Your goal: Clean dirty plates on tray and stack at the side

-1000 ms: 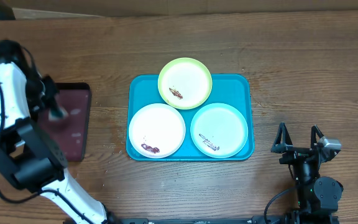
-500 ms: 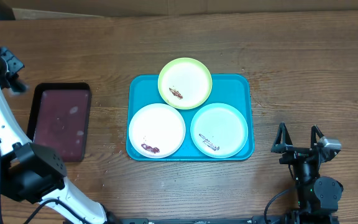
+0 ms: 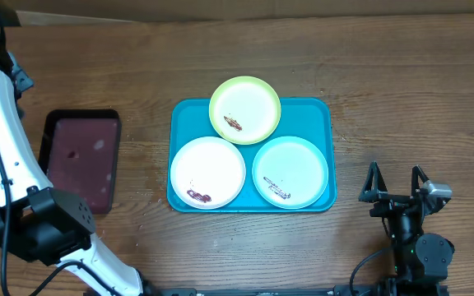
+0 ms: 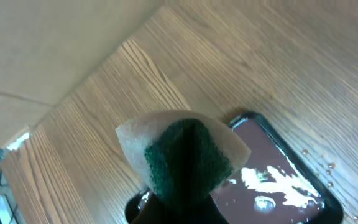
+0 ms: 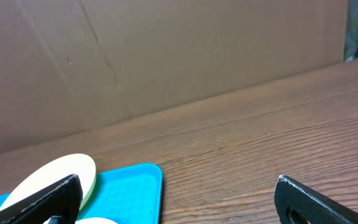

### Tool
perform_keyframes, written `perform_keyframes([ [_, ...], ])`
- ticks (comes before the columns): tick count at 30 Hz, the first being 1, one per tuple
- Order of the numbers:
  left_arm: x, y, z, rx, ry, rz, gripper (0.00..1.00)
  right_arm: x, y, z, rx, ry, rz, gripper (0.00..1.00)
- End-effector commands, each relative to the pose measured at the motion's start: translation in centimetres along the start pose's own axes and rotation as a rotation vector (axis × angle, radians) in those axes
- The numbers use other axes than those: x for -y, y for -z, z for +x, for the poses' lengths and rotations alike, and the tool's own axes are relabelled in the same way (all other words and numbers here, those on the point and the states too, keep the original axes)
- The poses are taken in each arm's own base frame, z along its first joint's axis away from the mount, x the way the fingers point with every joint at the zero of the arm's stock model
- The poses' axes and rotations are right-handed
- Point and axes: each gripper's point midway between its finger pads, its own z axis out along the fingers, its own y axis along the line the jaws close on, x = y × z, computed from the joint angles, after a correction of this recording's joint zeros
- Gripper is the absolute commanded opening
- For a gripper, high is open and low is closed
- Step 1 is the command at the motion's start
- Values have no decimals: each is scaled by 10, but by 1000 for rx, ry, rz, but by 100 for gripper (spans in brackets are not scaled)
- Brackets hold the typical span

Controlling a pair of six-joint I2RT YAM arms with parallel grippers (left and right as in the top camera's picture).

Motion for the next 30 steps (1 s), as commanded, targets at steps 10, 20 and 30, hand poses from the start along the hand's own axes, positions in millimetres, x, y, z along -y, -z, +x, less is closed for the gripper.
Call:
perform_keyframes([
  [10,18,27,-8,132,-117,-154,4,2,0,1,6,4,5,100],
  [20,15,29,-9,140,-122,-181,4,2,0,1,7,4,5,100],
  [30,16,29,-9,138,-118,-173,4,2,0,1,7,4,5,100],
])
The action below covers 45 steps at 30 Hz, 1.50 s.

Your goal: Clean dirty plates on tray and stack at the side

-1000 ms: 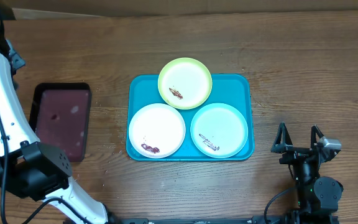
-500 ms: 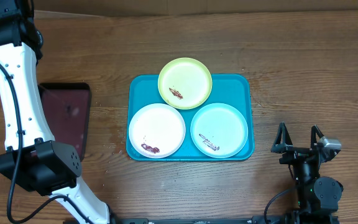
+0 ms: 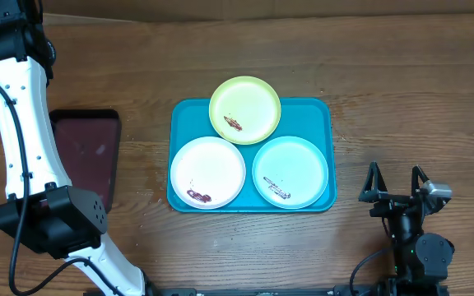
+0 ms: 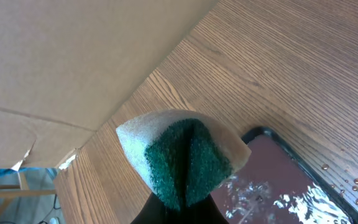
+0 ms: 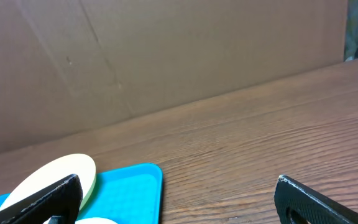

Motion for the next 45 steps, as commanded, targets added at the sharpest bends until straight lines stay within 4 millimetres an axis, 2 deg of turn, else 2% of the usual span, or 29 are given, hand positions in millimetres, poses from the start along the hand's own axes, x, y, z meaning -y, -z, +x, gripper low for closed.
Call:
perform_keyframes([
  [1,-4,0,-2,12,-9,-27,4,2,0,1,7,4,5,100],
  [45,4,0,0,-3,-9,22,4,2,0,1,7,4,5,100],
])
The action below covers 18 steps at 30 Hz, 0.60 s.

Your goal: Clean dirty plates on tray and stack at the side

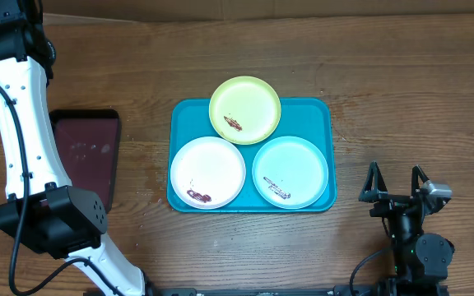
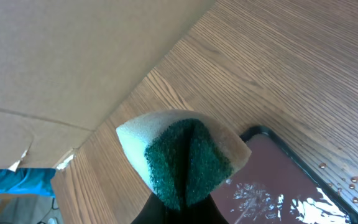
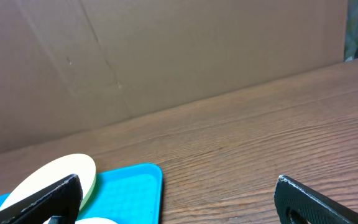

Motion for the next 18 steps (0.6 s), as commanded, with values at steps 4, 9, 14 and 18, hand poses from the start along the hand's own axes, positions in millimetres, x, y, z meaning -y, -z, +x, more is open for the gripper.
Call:
perform_keyframes([
  [4,3,0,0,0,-9,12,4,2,0,1,7,4,6,100],
  [9,3,0,0,1,-9,12,4,2,0,1,7,4,6,100],
  [14,3,0,0,1,-9,12,4,2,0,1,7,4,6,100],
  [18,3,0,-1,4,-6,13,4,2,0,1,7,4,6,100],
])
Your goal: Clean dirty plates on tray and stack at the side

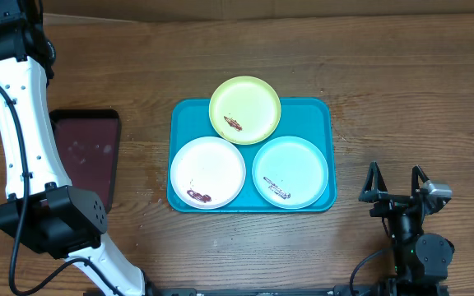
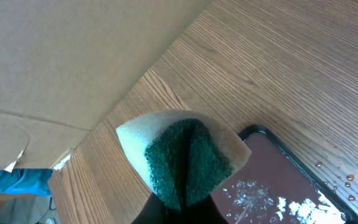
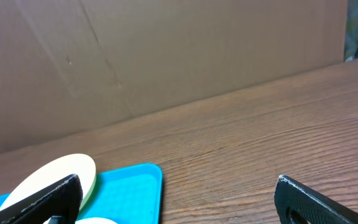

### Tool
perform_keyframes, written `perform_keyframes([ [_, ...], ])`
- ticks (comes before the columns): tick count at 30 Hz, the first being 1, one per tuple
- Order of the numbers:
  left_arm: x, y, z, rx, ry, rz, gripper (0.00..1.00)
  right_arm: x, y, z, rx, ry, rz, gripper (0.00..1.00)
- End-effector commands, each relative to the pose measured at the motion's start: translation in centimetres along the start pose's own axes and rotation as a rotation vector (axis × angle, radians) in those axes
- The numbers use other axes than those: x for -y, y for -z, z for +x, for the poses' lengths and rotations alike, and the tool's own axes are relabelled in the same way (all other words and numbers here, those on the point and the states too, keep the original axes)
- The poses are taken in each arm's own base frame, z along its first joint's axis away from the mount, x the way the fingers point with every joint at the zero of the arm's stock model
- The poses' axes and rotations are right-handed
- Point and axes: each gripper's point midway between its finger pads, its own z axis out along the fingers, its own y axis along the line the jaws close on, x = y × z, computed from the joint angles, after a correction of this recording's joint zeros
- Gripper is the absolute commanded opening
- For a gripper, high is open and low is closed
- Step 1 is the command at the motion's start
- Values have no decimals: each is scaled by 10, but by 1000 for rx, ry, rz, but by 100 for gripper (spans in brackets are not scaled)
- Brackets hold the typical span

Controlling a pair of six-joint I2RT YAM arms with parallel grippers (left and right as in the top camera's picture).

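Note:
Three dirty plates lie on the blue tray (image 1: 324,112): a yellow-green plate (image 1: 245,108) at the back, a white plate (image 1: 207,171) front left and a pale mint plate (image 1: 290,171) front right, each with a brown smear. My left gripper (image 2: 180,204) is shut on a folded sponge (image 2: 182,152), green pad inside pale foam, held high over the table's far left corner. My right gripper (image 1: 395,182) stands open right of the tray, its fingers (image 3: 42,202) wide apart with nothing between them.
A dark tray of water (image 1: 85,156) lies left of the blue tray; its corner and wet surface (image 2: 291,190) show below the sponge. Water drops (image 2: 347,179) dot the wood beside it. A cardboard wall (image 3: 166,56) runs along the table's back edge.
Almost nothing differs. The left gripper with the sponge has shifted a trifle over the corner of the water tray. Plates, tray and right gripper are where they were.
At first the left gripper held the sponge low near the water tray, its arm at the far left edge. A second later it held the sponge higher, the arm reaching over the tray's left rim. It has stayed there. The right arm never moved.

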Motion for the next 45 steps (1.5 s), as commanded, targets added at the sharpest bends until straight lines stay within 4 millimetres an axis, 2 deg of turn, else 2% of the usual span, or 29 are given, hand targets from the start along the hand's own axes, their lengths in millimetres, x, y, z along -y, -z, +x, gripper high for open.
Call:
perform_keyframes([
  [1,1,0,-2,7,-6,3,4,2,0,1,7,4,5,100],
  [5,7,-2,4,-15,-14,34,4,2,0,1,7,4,5,100],
  [8,33,-15,29,-106,18,125,4,2,0,1,7,4,5,100],
  [11,52,-42,65,-192,26,128,4,2,0,1,7,4,5,100],
  [12,54,-51,76,-208,7,106,4,2,0,1,7,4,5,100],
  [14,39,-64,86,-194,-32,-14,4,2,0,1,7,4,5,100],
  [15,27,-64,83,-171,-45,-83,4,2,0,1,7,4,5,100],
  [17,0,-55,64,-91,-61,-222,4,2,0,1,7,4,5,100],
  [21,-26,-25,23,22,-39,-289,4,2,0,1,7,4,5,100],
  [25,-17,10,-11,91,99,-62,4,2,0,1,7,4,5,100],
  [28,-8,27,-27,125,152,63,4,2,0,1,7,4,5,100],
  [30,0,27,-26,113,150,106,4,2,0,1,7,4,5,100],
  [32,15,17,-13,60,118,148,4,2,0,1,7,4,5,100],
  [35,45,-23,33,-80,55,156,4,2,0,1,7,4,5,100],
  [37,58,-52,65,-154,-3,115,4,2,0,1,7,4,5,100],
  [39,47,-74,85,-183,-68,-22,4,2,0,1,7,4,5,100],
  [41,28,-74,77,-139,-89,-139,4,2,0,1,7,4,5,100],
  [43,10,-59,57,-78,-63,-192,4,2,0,1,7,4,5,100],
  [45,-2,-35,30,-15,2,-166,4,2,0,1,7,4,5,100],
])
